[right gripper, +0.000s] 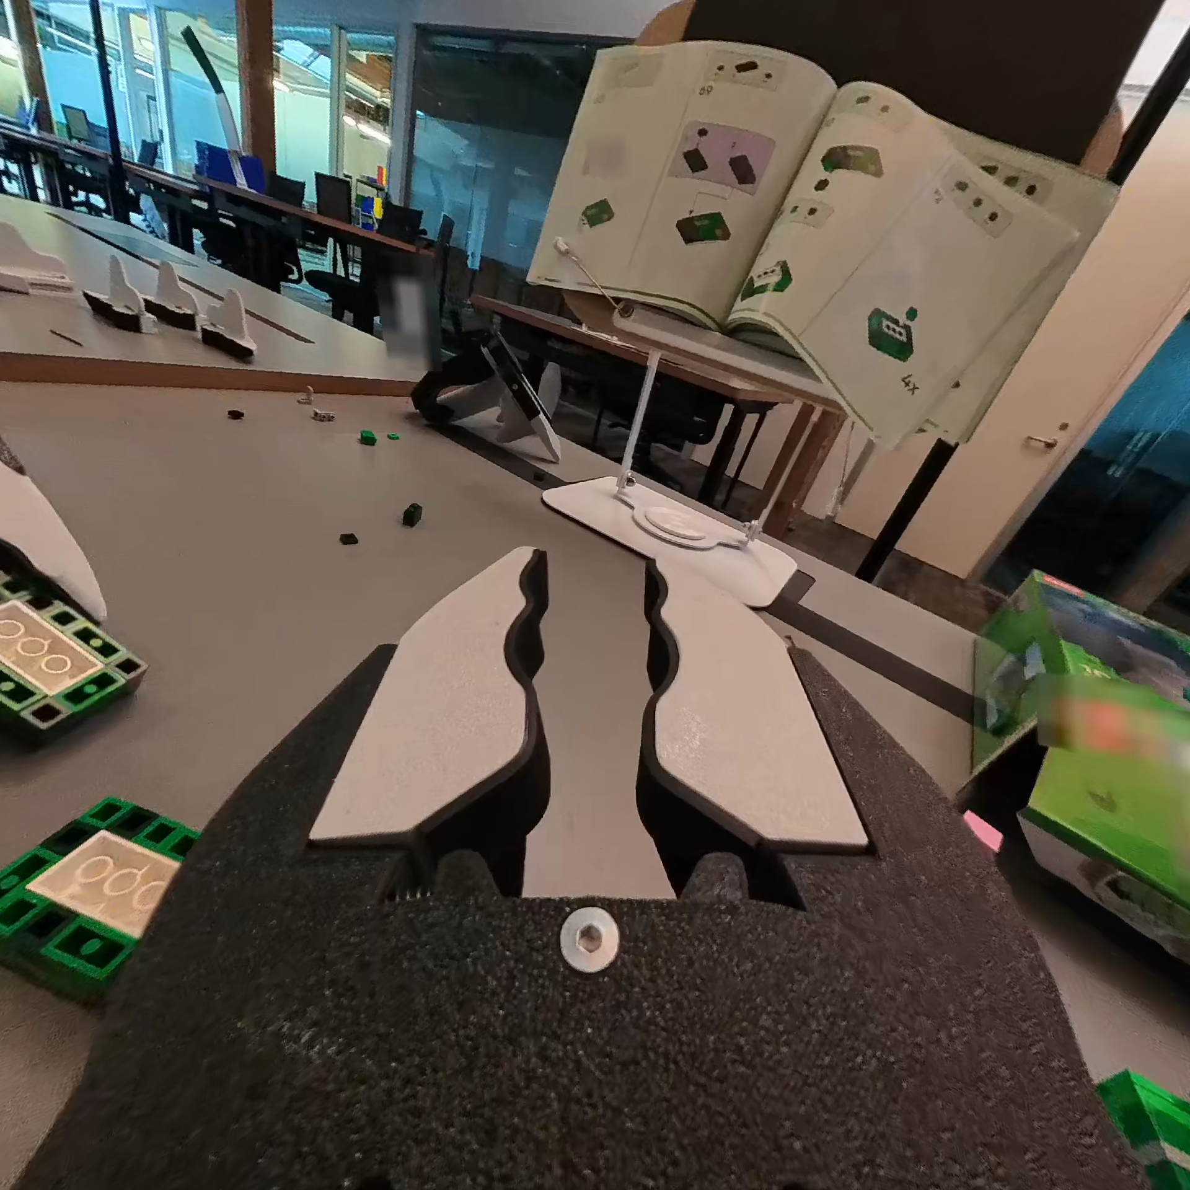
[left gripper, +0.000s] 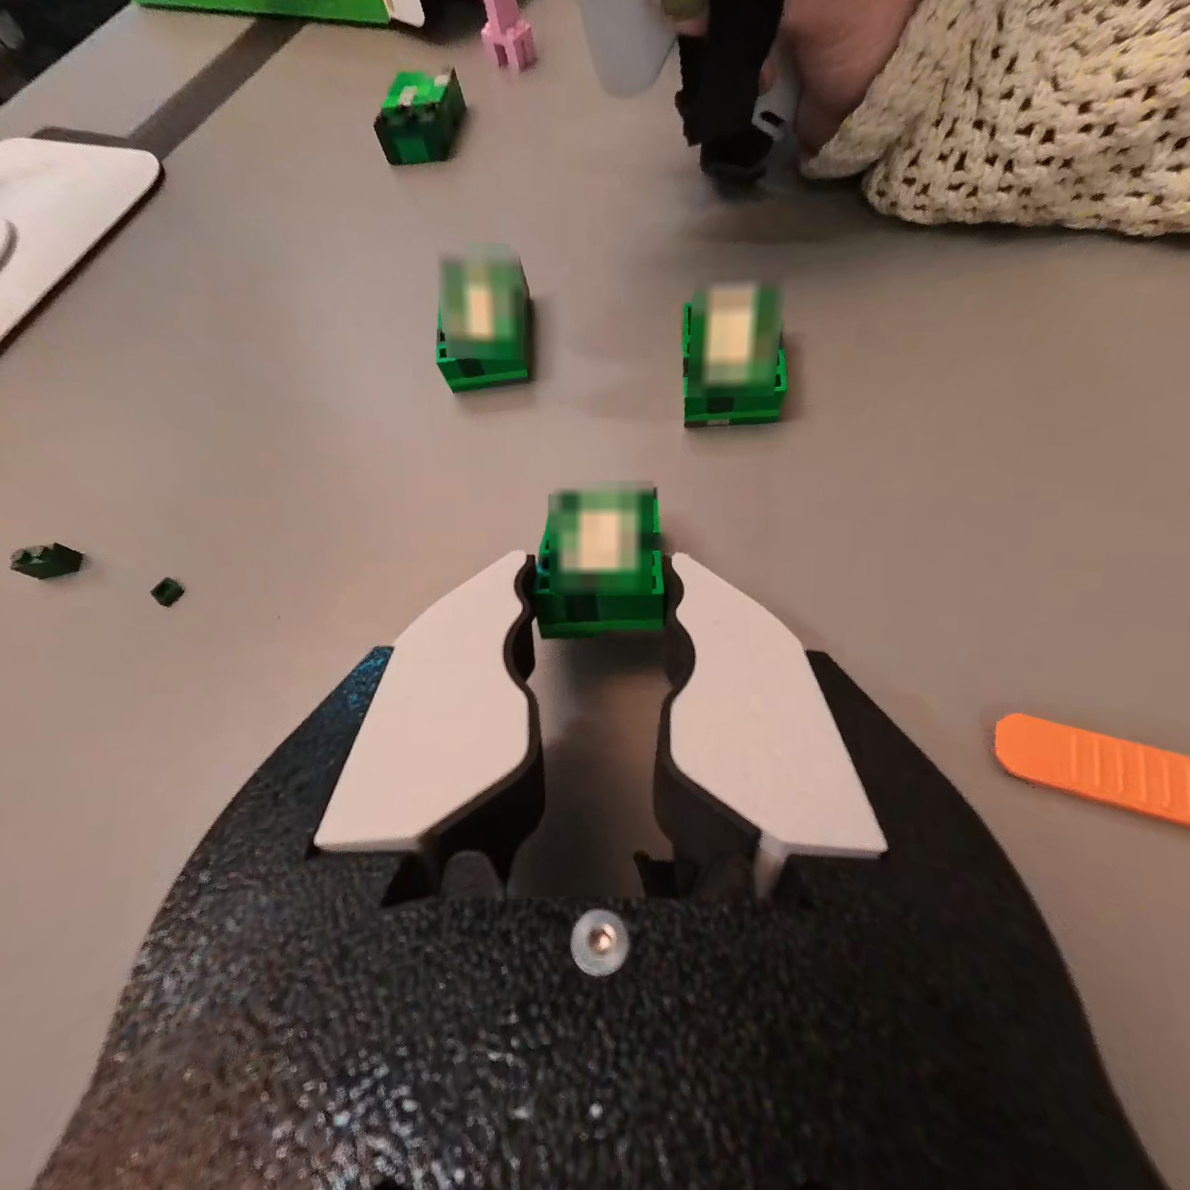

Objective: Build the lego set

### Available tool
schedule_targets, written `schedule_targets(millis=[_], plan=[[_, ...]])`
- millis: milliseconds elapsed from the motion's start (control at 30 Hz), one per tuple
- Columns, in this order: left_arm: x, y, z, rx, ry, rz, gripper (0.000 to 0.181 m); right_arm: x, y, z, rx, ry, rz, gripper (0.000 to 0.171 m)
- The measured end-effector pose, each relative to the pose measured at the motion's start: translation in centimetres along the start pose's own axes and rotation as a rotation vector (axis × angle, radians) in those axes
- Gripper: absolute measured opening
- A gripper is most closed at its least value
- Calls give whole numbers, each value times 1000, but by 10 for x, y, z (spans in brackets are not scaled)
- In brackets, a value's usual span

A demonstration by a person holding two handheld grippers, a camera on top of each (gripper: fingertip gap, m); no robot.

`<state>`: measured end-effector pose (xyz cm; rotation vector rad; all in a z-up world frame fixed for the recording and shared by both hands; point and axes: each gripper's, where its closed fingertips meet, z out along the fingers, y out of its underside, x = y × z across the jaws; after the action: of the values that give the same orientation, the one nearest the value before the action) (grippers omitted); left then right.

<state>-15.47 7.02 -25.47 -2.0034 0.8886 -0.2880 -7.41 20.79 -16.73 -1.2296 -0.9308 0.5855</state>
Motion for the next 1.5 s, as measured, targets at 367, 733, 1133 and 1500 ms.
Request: schedule_targets(millis=[367, 733, 1133, 1500], plan=[[-3, 8, 6, -68, 4, -46, 56, 2, -3, -2, 28, -5, 29, 27], [-72, -30, -76, 563, -294, -383, 57, 20, -9, -10, 97, 57, 115, 26], [-97, -23, -109, 719, -477, -468, 52, 18, -12, -12, 119, 35, 114, 23], [18, -84, -44, 453, -41, -111, 55, 23, -8, -8, 111, 41, 129, 21]])
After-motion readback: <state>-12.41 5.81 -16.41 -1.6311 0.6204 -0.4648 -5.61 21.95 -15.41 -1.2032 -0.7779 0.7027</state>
